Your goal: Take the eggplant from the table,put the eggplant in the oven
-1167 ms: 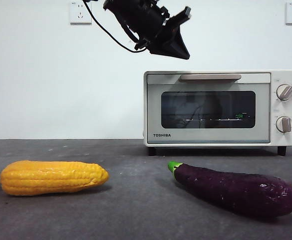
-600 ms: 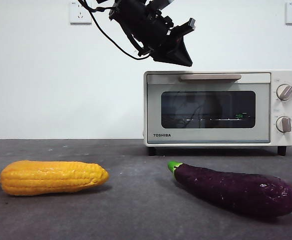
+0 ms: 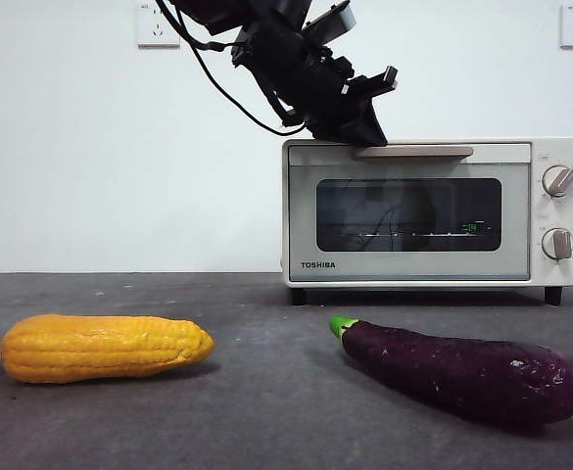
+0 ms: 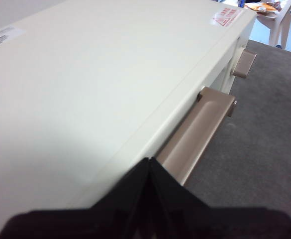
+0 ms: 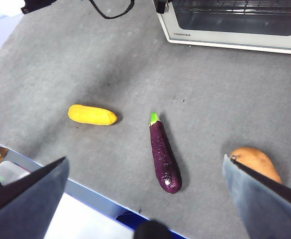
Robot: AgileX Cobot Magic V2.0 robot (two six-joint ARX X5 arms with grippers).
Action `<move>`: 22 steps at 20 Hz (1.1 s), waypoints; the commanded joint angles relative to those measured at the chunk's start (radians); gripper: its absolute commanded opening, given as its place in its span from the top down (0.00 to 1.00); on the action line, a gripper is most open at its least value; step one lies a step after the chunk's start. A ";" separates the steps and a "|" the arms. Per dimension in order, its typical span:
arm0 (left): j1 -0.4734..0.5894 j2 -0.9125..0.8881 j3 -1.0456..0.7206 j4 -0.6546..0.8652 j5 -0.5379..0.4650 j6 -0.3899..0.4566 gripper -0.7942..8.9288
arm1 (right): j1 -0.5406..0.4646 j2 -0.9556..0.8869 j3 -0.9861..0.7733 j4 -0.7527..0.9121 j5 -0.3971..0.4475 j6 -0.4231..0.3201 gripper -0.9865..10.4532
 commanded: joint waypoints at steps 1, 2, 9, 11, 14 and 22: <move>-0.008 0.038 -0.009 -0.029 0.001 0.009 0.92 | 0.002 0.004 0.005 -0.003 0.003 -0.008 0.44; -0.013 0.038 -0.009 -0.041 0.008 0.010 0.92 | 0.002 0.005 0.005 -0.003 0.003 -0.008 0.44; -0.083 0.038 -0.009 -0.094 0.008 0.011 0.92 | 0.002 0.006 0.005 -0.003 0.003 -0.011 0.44; -0.111 0.038 -0.009 -0.105 0.008 0.011 0.92 | 0.002 0.006 0.005 -0.003 0.003 -0.012 0.44; -0.159 0.038 -0.009 -0.128 0.016 0.010 0.92 | 0.002 0.006 0.005 -0.002 0.004 -0.015 0.44; -0.271 0.037 -0.008 -0.135 0.020 -0.009 0.92 | 0.002 0.006 0.005 -0.003 0.004 -0.015 0.44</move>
